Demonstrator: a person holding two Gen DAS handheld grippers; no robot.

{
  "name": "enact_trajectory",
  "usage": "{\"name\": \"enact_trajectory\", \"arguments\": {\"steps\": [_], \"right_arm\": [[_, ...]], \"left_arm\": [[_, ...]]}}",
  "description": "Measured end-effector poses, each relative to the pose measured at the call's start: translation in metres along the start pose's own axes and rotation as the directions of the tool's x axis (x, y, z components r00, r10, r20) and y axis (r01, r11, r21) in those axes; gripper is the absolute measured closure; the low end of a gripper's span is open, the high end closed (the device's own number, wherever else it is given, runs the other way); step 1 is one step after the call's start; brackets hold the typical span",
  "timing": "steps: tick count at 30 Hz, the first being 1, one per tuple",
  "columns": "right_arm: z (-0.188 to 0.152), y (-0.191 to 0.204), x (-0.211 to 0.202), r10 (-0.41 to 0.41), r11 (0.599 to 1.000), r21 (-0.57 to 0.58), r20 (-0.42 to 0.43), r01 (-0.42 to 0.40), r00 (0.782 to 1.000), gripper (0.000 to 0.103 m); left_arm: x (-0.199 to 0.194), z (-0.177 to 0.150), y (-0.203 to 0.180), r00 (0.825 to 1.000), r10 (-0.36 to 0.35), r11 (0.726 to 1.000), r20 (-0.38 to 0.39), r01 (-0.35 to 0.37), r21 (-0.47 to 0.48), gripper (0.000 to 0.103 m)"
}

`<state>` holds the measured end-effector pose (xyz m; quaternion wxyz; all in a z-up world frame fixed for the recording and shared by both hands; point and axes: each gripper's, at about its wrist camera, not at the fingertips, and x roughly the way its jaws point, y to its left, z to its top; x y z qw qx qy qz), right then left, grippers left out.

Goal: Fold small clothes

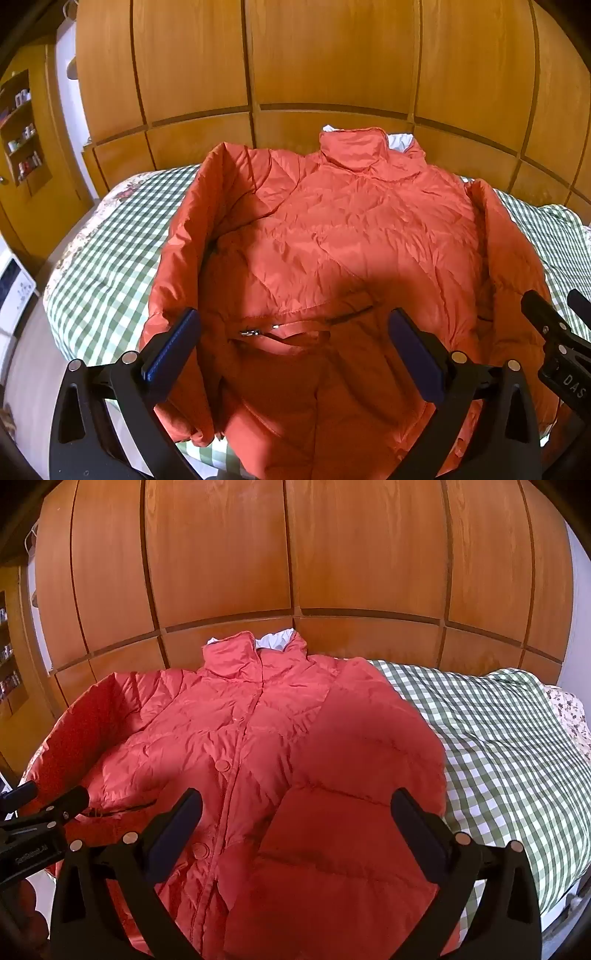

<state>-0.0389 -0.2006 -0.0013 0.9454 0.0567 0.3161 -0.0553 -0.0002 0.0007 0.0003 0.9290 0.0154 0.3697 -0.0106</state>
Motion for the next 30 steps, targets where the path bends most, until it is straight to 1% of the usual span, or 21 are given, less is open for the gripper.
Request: {"name": "enact_trajectory", "arguments": {"steps": [11, 17, 30], "right_arm": [[0.0002, -0.0032, 0.0026, 0.002, 1.0, 0.006, -0.009, -0.002, 1.0, 0.002], [-0.0021, -0.0012, 0.0066, 0.014, 1.0, 0.007, -0.021, -0.014, 1.0, 0.002], [-0.0018, -0.0014, 0.0068, 0.016, 1.0, 0.008, -0.028, -0.016, 0.999, 0.002]], "left_arm": [[0.0039, 0.0003, 0.0033, 1.0, 0.003, 1.0, -0.012, -0.003, 0.006, 0.003], [0.0051, -0.0051, 0.0055, 1.0, 0.006, 1.0, -0.013, -0.006, 0.006, 0.003], [0.0036, -0.0058, 0.0008, 1.0, 0.016, 1.0, -0.021, -0.016, 0.007, 0.003]]}}
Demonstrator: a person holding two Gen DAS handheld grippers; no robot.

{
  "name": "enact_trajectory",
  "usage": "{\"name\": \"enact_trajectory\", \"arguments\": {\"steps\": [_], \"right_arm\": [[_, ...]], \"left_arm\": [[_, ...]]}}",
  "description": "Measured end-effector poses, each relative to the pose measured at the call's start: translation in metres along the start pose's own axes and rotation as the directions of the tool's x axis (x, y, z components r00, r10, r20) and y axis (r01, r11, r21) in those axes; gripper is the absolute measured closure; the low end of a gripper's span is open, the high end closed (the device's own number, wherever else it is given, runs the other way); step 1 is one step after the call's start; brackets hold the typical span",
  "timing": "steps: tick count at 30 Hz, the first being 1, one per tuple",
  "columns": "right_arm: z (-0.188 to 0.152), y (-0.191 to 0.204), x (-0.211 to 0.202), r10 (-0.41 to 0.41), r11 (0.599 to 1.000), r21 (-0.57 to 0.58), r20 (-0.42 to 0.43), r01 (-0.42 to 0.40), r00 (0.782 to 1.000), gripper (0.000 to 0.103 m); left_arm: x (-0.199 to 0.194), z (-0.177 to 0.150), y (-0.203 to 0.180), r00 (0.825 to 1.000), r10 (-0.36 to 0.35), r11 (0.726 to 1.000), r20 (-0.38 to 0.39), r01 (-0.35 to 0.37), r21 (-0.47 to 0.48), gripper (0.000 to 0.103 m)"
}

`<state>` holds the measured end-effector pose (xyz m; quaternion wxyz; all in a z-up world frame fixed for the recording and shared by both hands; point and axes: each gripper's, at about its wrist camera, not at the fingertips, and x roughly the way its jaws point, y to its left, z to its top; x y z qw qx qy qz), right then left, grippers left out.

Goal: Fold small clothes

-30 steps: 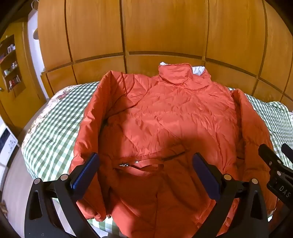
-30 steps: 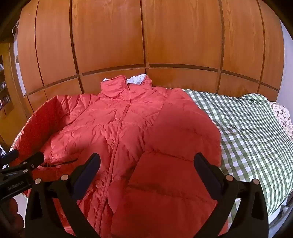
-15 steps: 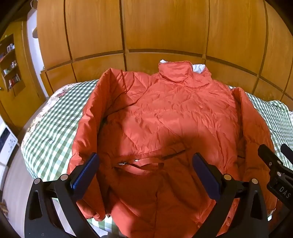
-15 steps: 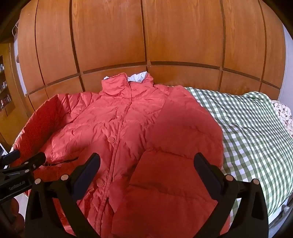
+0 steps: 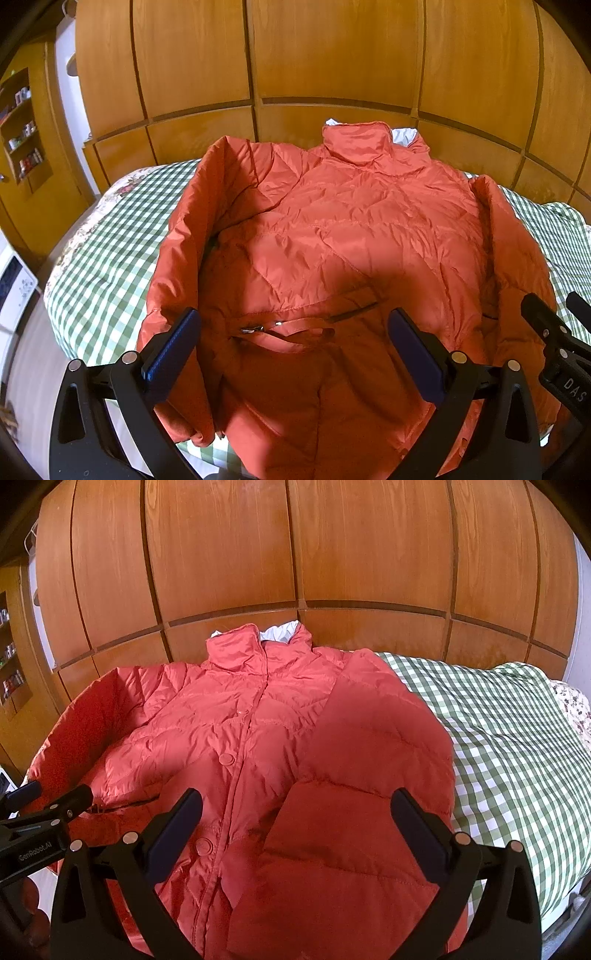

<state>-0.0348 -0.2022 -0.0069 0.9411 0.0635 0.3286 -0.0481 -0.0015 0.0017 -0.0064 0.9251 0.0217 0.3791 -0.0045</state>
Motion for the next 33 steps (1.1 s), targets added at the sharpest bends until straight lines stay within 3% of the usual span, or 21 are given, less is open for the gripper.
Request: {"name": "enact_trajectory", "arguments": {"steps": [21, 33], "right_arm": [[-0.004, 0.004, 0.009, 0.009, 1.0, -0.011, -0.033, -0.009, 0.999, 0.002], [-0.016, 0.01, 0.023, -0.028, 0.995, -0.095, -0.087, 0.02, 0.996, 0.002]], "left_arm": [[0.003, -0.003, 0.005, 1.0, -0.002, 1.0, -0.015, 0.002, 0.0, 0.003], [0.011, -0.002, 0.004, 0.999, 0.017, 1.0, -0.048, -0.017, 0.01, 0.003]]}}
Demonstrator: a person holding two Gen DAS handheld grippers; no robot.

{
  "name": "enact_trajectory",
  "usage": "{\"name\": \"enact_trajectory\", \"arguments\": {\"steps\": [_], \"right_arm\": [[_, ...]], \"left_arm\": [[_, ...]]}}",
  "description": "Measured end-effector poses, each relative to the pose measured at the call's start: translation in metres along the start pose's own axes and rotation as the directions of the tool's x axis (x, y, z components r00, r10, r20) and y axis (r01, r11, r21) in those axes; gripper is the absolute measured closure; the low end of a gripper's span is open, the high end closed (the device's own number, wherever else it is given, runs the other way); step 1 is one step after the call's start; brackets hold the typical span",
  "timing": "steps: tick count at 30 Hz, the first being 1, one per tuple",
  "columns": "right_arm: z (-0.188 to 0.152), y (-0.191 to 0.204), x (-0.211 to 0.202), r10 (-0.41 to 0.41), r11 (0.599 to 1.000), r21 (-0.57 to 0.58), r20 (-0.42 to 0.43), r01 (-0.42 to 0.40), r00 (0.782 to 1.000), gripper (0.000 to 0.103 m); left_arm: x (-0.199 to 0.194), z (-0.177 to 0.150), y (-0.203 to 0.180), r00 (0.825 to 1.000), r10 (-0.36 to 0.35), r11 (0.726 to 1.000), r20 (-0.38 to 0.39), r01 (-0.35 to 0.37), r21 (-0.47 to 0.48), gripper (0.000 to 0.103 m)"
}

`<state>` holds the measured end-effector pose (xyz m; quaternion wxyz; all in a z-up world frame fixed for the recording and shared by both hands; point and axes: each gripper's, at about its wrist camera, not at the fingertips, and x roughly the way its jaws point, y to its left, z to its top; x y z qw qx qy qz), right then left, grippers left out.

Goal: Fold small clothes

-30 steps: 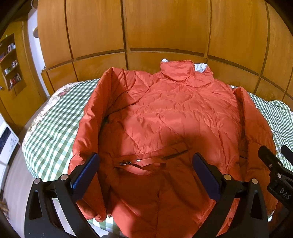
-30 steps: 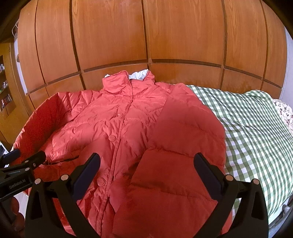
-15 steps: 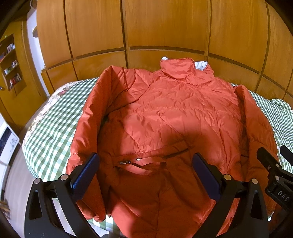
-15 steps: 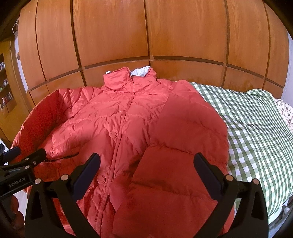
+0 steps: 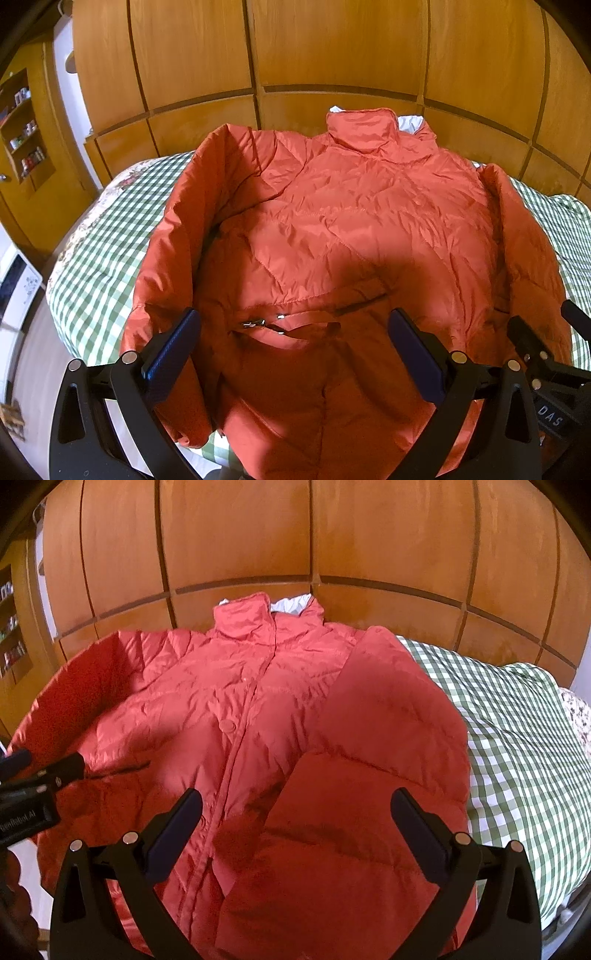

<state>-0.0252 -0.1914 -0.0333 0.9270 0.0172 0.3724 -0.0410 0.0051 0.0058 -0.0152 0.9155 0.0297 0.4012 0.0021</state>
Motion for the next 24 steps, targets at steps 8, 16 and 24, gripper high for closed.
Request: {"name": "enact_trajectory", "arguments": {"steps": [8, 16, 24], "right_arm": [[-0.011, -0.001, 0.018, -0.089, 0.992, -0.1, -0.067, 0.083, 0.994, 0.002], [-0.026, -0.015, 0.03, -0.135, 0.979, -0.167, -0.11, 0.115, 0.985, 0.002], [-0.025, -0.041, 0.022, -0.04, 0.992, -0.124, -0.122, 0.025, 0.992, 0.03]], "left_arm": [[0.01, 0.001, 0.001, 0.999, 0.036, 0.999, -0.028, -0.035, 0.005, 0.003], [0.024, -0.003, -0.002, 0.995, 0.089, 0.994, -0.034, -0.087, 0.058, 0.003], [0.031, -0.005, -0.001, 0.993, 0.115, 0.99, -0.007, -0.114, 0.081, 0.003]]}}
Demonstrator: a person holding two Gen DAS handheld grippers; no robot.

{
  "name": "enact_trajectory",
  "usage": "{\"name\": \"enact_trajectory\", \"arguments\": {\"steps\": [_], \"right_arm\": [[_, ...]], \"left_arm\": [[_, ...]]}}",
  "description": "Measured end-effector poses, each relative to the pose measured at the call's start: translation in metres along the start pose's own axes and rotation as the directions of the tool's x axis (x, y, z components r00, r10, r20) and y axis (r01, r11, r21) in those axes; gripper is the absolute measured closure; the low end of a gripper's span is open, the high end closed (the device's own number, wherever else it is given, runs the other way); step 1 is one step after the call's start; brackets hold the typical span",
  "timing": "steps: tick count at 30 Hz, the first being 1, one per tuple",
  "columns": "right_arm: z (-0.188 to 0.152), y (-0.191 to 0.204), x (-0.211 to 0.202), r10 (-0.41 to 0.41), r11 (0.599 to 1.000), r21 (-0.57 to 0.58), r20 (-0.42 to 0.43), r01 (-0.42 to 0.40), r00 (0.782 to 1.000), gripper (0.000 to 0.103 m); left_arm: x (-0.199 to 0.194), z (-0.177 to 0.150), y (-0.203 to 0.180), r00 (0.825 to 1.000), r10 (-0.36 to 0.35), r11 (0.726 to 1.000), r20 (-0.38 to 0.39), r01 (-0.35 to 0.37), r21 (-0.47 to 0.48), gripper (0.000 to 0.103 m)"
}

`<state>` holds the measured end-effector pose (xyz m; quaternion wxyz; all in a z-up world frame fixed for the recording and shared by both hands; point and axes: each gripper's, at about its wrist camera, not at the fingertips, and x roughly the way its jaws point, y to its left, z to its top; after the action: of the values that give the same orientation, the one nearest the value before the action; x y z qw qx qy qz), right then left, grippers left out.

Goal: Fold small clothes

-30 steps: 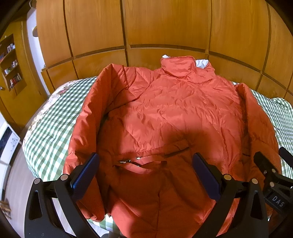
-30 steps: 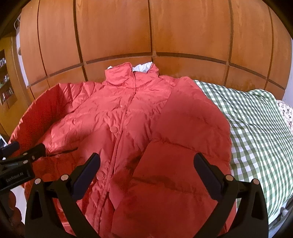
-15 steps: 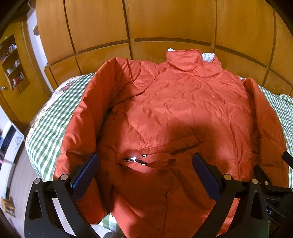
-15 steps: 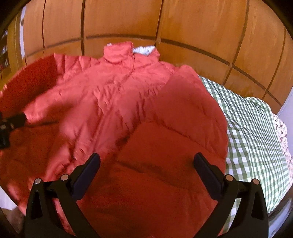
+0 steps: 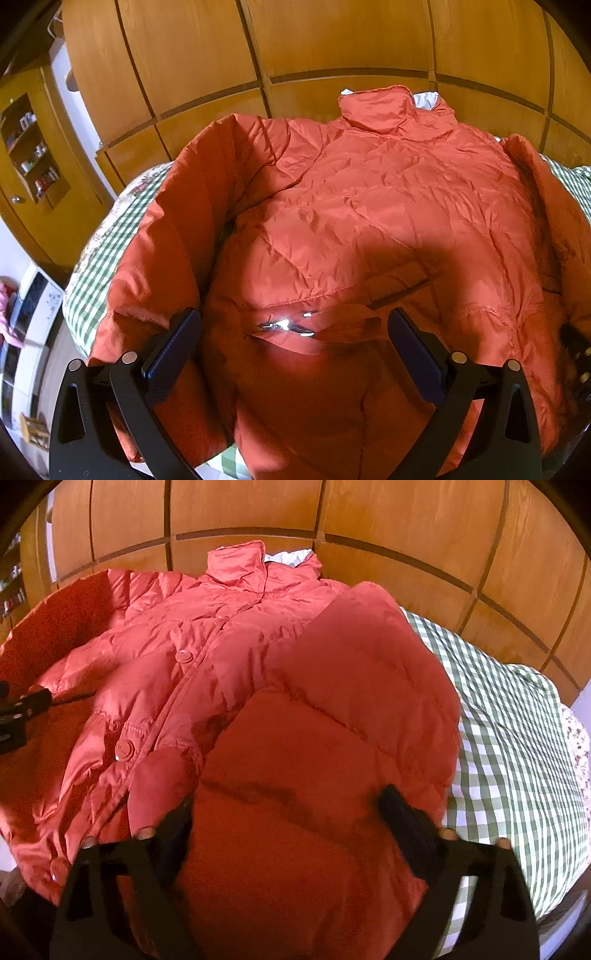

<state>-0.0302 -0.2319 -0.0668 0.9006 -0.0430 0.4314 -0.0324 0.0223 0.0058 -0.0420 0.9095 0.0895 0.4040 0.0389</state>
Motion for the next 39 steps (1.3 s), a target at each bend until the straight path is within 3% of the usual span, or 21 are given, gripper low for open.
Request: {"name": "enact_trajectory", "arguments": {"steps": [1, 3, 5, 8, 13, 19, 22, 25, 29, 32, 33, 34, 35, 37, 39], "right_arm": [[0.0, -0.004, -0.003, -0.002, 1.0, 0.003, 0.005, 0.002, 1.0, 0.035], [0.003, -0.016, -0.008, -0.014, 1.0, 0.027, 0.016, 0.013, 1.0, 0.057], [0.005, -0.029, -0.011, -0.014, 0.998, 0.059, 0.02, 0.013, 1.0, 0.069], [0.01, -0.058, -0.017, 0.005, 0.99, 0.14, 0.037, -0.01, 0.999, 0.075], [0.018, -0.117, -0.026, -0.059, 0.964, 0.266, 0.096, 0.032, 0.994, 0.076], [0.029, -0.211, -0.024, -0.165, 0.901, 0.423, 0.132, 0.095, 0.977, 0.075], [0.037, -0.249, -0.013, -0.212, 0.882, 0.45, 0.116, 0.139, 0.97, 0.069], [0.044, -0.281, -0.002, -0.292, 0.861, 0.46, 0.095, 0.218, 0.952, 0.052], [0.052, -0.319, 0.008, -0.44, 0.802, 0.474, 0.055, 0.364, 0.896, 0.018], [0.054, -0.35, -0.001, -0.575, 0.675, 0.567, 0.004, 0.472, 0.818, 0.004], [0.053, -0.358, -0.007, -0.619, 0.616, 0.605, -0.023, 0.504, 0.785, 0.003], [0.05, -0.366, -0.02, -0.667, 0.527, 0.662, -0.066, 0.533, 0.742, 0.003], [0.049, -0.368, -0.029, -0.684, 0.485, 0.695, -0.077, 0.531, 0.725, 0.003], [0.048, -0.357, -0.047, -0.704, 0.456, 0.743, -0.035, 0.489, 0.71, 0.003], [0.051, -0.332, -0.061, -0.721, 0.493, 0.73, 0.04, 0.472, 0.691, 0.002]], "left_arm": [[0.001, 0.0, 0.0, 1.0, 0.002, 1.0, 0.001, -0.002, 0.001, 0.003], [0.002, -0.001, 0.001, 1.0, -0.001, 1.0, 0.0, 0.001, 0.0, 0.003], [0.003, -0.001, 0.002, 1.0, -0.005, 1.0, 0.003, 0.005, -0.002, 0.003], [0.004, -0.003, 0.002, 1.0, -0.02, 1.0, 0.011, 0.02, 0.003, 0.003], [0.003, -0.003, 0.002, 0.999, -0.041, 0.999, 0.014, 0.04, 0.022, 0.003], [0.004, -0.005, 0.001, 1.0, -0.026, 0.999, 0.013, 0.026, 0.045, 0.003], [0.003, -0.006, 0.003, 0.999, -0.036, 0.999, 0.02, 0.035, 0.041, 0.003], [0.0, -0.005, 0.008, 0.997, -0.074, 0.997, 0.026, 0.073, 0.021, 0.003], [-0.003, -0.002, 0.015, 0.991, -0.131, 0.991, 0.033, 0.131, 0.002, 0.003], [-0.003, -0.001, 0.019, 0.985, -0.17, 0.985, 0.036, 0.171, -0.016, 0.003], [-0.003, -0.001, 0.02, 0.983, -0.178, 0.984, 0.038, 0.179, -0.022, 0.003], [-0.003, 0.0, 0.021, 0.982, -0.184, 0.982, 0.039, 0.185, -0.029, 0.003], [-0.003, 0.0, 0.021, 0.982, -0.187, 0.982, 0.039, 0.189, -0.032, 0.003], [-0.003, 0.001, 0.022, 0.981, -0.191, 0.981, 0.039, 0.192, -0.037, 0.003], [-0.002, 0.002, 0.023, 0.98, -0.196, 0.98, 0.042, 0.197, -0.04, 0.003]]}}
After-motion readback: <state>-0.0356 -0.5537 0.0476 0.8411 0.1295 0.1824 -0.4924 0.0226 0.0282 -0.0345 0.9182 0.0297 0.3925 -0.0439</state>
